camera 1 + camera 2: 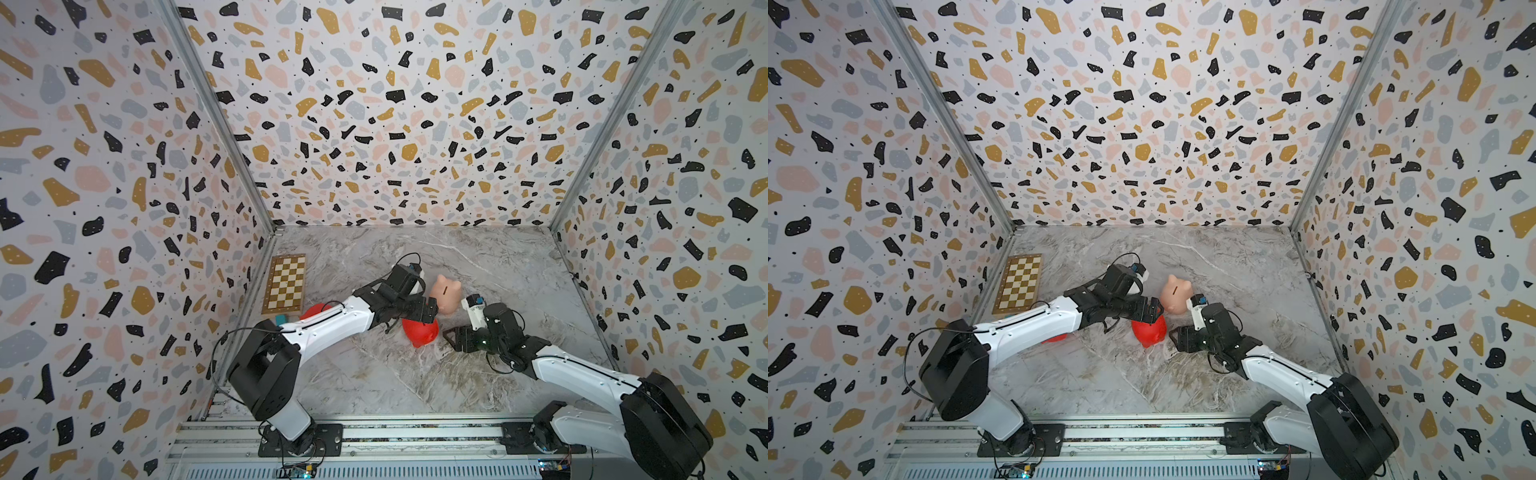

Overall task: Open piggy banks
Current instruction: Move the piggy bank to the center of the board, then adjust the piggy bank at the center of the board.

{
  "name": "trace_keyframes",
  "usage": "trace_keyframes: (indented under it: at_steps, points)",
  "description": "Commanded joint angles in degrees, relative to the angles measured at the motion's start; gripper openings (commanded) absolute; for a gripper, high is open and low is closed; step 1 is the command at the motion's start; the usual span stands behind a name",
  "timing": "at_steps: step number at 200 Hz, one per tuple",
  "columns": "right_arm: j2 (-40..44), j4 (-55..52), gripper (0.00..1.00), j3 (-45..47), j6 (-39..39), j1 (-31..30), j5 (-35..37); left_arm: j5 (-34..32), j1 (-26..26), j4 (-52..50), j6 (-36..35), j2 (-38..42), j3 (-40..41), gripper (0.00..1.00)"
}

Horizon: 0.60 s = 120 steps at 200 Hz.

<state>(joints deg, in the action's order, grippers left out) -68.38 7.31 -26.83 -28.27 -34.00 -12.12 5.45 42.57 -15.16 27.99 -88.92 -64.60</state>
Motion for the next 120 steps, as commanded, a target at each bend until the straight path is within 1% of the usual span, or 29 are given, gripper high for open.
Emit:
trace_keyframes:
  at_steps: [1, 23, 34, 46, 62, 85, 104, 120]
  points:
    - [-0.28, 0.47, 0.71, -2.34, 0.21, -0.43, 6.65, -4.46, -0.32, 0.46, 2.54, 3.39, 2.84, 0.99]
    - [-2.07, 1.50, 0.68, -3.25, 1.24, -0.44, 9.53, -8.47, -0.29, 3.07, 6.99, 7.74, 7.95, 0.99]
    - [-3.34, 2.60, 0.68, -3.87, 1.94, -0.45, 9.91, -11.06, -0.16, 4.33, 9.52, 10.26, 11.10, 0.99]
    - [-4.94, 3.96, 0.67, -4.70, 2.39, -0.50, 10.02, -13.34, -0.20, 8.47, 12.39, 12.61, 14.60, 0.99]
    - [-6.85, 5.49, 0.67, -5.85, 3.12, -0.77, 10.10, -14.52, -0.15, 11.82, 15.42, 14.34, 17.51, 0.99]
    - [-8.85, 7.63, 0.68, -6.63, 3.46, -1.83, 10.21, -12.45, -0.12, 15.44, 17.69, 13.45, 18.23, 0.99]
    - [-10.59, 8.57, 0.68, -6.92, 3.22, -3.50, 9.99, -8.04, 0.41, 19.32, 18.64, 10.92, 18.00, 0.99]
    - [-11.40, 8.60, 0.69, -6.93, 2.95, -4.91, 10.65, -7.26, 1.25, 21.65, 19.72, 8.74, 17.67, 0.99]
